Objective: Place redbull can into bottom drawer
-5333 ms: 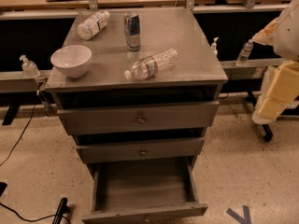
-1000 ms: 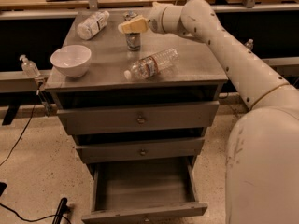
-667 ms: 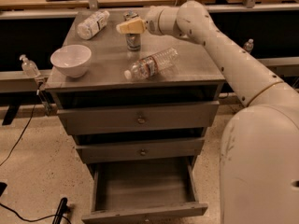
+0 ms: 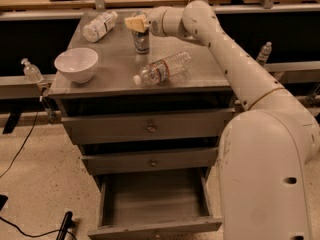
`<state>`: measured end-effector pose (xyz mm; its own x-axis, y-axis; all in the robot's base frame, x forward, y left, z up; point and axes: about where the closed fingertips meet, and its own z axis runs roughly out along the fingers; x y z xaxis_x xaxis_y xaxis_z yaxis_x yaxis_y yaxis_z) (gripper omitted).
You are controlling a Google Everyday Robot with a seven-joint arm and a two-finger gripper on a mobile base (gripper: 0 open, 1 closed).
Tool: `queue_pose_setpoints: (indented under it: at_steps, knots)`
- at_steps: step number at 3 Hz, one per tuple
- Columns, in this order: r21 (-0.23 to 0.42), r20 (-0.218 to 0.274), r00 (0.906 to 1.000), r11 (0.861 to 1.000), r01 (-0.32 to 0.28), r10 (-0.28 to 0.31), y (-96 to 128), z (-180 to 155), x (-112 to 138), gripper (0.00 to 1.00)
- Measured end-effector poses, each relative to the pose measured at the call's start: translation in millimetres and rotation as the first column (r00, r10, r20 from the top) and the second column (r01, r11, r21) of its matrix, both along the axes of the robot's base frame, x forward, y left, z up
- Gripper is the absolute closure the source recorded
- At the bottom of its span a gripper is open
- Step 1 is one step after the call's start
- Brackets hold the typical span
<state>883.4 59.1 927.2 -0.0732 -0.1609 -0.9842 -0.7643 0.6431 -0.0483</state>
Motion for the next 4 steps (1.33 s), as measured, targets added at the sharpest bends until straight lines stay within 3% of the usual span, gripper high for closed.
queue_pose_setpoints:
  at_steps: [1, 2, 3, 4]
  knots:
    - [-0.011, 0.008, 0.9994, 0.999, -0.033, 0.033, -3, 19, -4, 0.79]
    - [0.007, 0.050, 0.9954, 0.997, -0.082, 0.082, -23, 64, -24, 1.00]
    - [0.037, 0.119, 0.9856, 0.992, -0.125, 0.120, -55, 110, -59, 1.00]
    - [-0.021, 0.111, 0.9763, 0.983, -0.184, 0.186, -68, 108, -100, 1.00]
